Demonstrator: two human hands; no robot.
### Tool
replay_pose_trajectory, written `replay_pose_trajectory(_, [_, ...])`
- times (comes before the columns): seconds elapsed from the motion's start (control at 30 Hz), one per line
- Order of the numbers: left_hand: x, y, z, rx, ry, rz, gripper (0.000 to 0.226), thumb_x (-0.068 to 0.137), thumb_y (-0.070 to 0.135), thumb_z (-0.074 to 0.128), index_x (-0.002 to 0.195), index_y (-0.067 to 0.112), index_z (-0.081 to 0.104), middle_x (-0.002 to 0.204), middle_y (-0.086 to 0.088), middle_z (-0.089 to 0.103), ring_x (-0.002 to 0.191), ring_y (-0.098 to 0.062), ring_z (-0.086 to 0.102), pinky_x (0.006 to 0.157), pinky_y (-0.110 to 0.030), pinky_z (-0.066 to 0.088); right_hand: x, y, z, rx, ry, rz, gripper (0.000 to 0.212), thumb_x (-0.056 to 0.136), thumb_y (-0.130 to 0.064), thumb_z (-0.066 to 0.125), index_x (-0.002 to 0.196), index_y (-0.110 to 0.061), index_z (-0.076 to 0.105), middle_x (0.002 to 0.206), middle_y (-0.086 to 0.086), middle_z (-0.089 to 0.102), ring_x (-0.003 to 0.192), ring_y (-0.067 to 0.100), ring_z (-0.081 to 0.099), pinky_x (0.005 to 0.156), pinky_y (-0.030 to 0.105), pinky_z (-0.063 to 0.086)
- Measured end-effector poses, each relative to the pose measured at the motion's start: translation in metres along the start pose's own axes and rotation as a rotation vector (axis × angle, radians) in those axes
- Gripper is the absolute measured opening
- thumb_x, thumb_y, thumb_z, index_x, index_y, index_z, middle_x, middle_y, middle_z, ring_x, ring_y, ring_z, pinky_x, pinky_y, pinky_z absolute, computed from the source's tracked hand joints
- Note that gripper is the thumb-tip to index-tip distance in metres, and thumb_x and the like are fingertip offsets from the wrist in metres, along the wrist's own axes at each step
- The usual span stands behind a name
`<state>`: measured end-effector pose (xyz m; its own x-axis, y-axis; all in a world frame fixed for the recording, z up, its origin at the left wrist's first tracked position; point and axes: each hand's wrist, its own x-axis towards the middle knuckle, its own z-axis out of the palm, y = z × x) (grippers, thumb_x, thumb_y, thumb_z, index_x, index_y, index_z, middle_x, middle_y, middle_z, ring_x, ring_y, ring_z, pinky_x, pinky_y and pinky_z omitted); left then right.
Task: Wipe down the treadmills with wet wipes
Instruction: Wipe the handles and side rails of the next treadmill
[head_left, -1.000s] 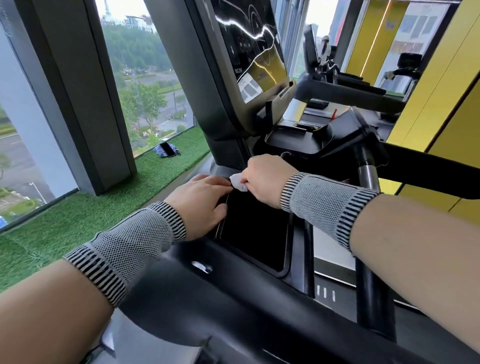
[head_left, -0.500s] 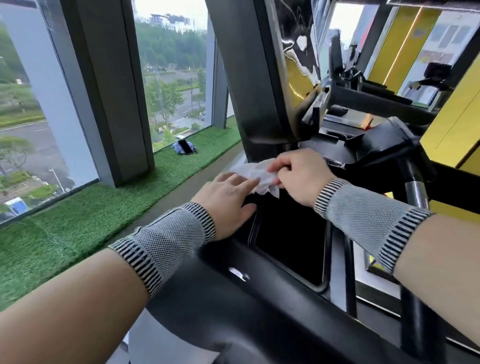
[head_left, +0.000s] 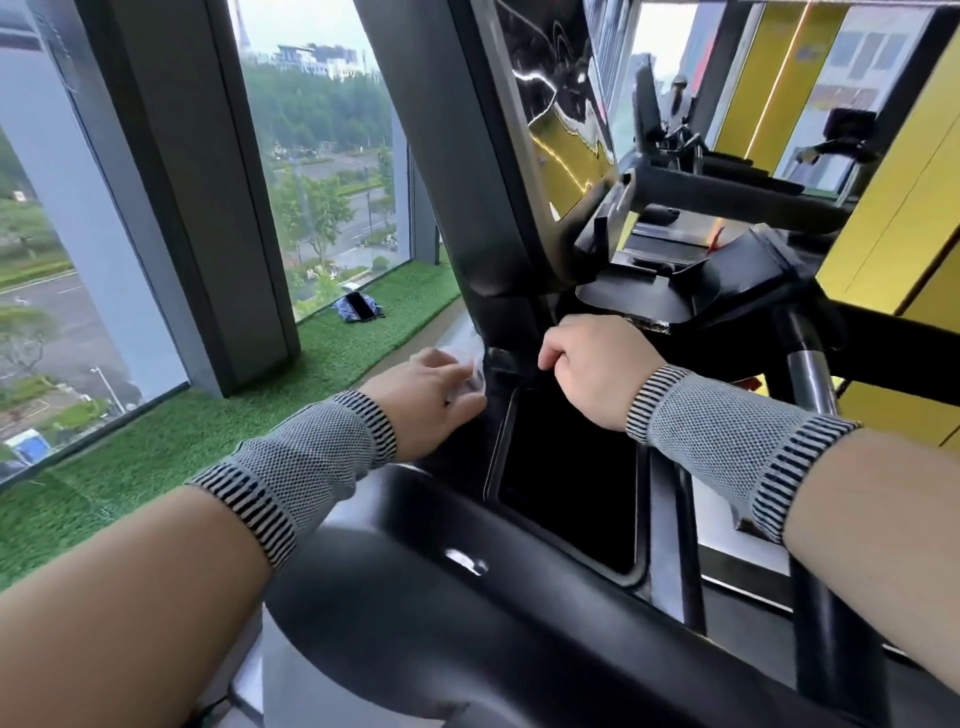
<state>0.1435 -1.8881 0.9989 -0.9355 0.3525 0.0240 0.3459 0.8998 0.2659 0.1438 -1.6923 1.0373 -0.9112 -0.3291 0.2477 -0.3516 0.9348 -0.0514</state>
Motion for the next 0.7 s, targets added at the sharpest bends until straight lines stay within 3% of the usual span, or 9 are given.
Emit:
replay_pose_trajectory(0.07, [-0.004, 0.012, 0.002, -0.037, -0.021, 0.067, 0.056, 0.095, 0.053, 0.041, 0.146, 0.029, 0.036, 0.154, 0.006, 0.023, 0.133, -0.017, 0.04, 0.112, -0.029, 0.028, 0.001, 0.0, 0.0, -0.002, -0.002, -0.002, 0.027, 0.089, -0.009, 0.044, 0.099, -0.017, 0.068, 0.107, 0.003, 0.062, 0.104, 0.023, 0.055, 0.091, 0.033, 0.041])
replay_pose_trajectory(0.17, [-0.009, 0.023, 0.005, -0.009, -0.097, 0.141, 0.064, 0.095, 0.055, 0.04, 0.151, 0.032, 0.02, 0.161, 0.009, 0.001, 0.144, -0.019, 0.022, 0.118, -0.033, 0.018, 0.001, -0.001, 0.0, -0.021, 0.0, -0.017, 0.027, 0.09, -0.01, 0.044, 0.1, -0.018, 0.068, 0.108, 0.002, 0.061, 0.105, 0.023, 0.055, 0.091, 0.033, 0.04])
replay_pose_trajectory(0.27, [-0.004, 0.013, 0.006, 0.006, -0.151, 0.064, 0.07, 0.095, 0.057, 0.037, 0.153, 0.034, 0.005, 0.16, 0.007, -0.012, 0.148, -0.017, -0.001, 0.12, -0.042, 0.009, -0.001, 0.0, 0.001, -0.031, -0.009, -0.031, 0.027, 0.09, -0.011, 0.045, 0.102, -0.017, 0.068, 0.108, 0.001, 0.06, 0.104, 0.022, 0.054, 0.088, 0.029, 0.037])
replay_pose_trajectory(0.37, [0.001, 0.002, 0.006, -0.041, -0.167, -0.049, 0.074, 0.094, 0.06, 0.035, 0.153, 0.031, -0.001, 0.16, 0.006, -0.013, 0.148, -0.015, -0.004, 0.12, -0.044, 0.009, -0.002, 0.0, 0.001, -0.039, -0.017, -0.038, 0.026, 0.09, -0.011, 0.045, 0.103, -0.018, 0.067, 0.108, 0.0, 0.058, 0.104, 0.02, 0.054, 0.087, 0.028, 0.038])
replay_pose_trajectory(0.57, [-0.003, 0.003, 0.009, -0.052, -0.146, 0.087, 0.068, 0.095, 0.056, 0.036, 0.152, 0.033, 0.007, 0.16, 0.01, -0.005, 0.146, -0.007, -0.006, 0.12, -0.046, 0.008, -0.004, -0.007, 0.004, -0.18, -0.062, -0.149, 0.029, 0.094, -0.018, 0.042, 0.112, -0.024, 0.064, 0.117, -0.004, 0.056, 0.108, 0.02, 0.048, 0.094, 0.034, 0.042])
replay_pose_trajectory(0.7, [0.005, -0.015, 0.011, -0.212, -0.098, -0.062, 0.065, 0.096, 0.051, 0.04, 0.152, 0.032, 0.013, 0.161, 0.011, 0.0, 0.147, -0.01, 0.003, 0.12, -0.033, 0.005, -0.006, -0.008, 0.006, -0.203, -0.066, -0.195, 0.031, 0.095, -0.019, 0.04, 0.114, -0.024, 0.063, 0.118, -0.004, 0.055, 0.108, 0.019, 0.045, 0.091, 0.03, 0.041])
